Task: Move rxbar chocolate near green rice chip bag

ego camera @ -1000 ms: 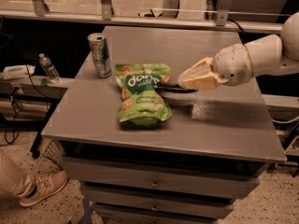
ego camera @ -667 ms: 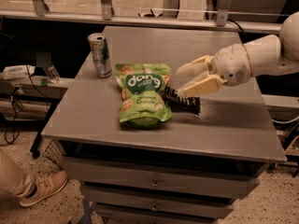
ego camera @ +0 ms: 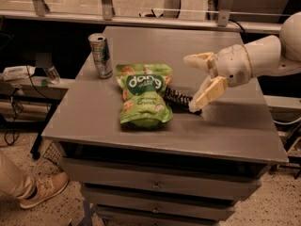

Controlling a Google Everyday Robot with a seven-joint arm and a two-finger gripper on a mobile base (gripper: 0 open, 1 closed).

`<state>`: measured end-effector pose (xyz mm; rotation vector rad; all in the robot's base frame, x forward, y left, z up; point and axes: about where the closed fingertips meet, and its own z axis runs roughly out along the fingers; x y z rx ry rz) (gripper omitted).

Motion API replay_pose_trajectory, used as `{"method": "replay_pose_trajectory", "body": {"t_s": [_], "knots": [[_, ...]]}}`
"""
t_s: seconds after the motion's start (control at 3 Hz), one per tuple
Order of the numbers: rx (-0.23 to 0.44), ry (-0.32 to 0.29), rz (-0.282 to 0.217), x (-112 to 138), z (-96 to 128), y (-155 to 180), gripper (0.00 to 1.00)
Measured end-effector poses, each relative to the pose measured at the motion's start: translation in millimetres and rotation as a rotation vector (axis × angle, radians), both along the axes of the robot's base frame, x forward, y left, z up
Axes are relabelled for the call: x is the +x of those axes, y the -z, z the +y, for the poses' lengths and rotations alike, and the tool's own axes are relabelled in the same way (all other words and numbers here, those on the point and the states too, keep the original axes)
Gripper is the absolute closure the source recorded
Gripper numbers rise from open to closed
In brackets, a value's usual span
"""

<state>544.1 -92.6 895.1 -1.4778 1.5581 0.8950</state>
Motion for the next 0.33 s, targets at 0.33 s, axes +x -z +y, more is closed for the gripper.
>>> {"method": "replay_pose_trajectory", "body": {"t_s": [0.33], "knots": [[0.000, 0.028, -0.016, -4.1, -15.1, -4.9, 0.00]]}}
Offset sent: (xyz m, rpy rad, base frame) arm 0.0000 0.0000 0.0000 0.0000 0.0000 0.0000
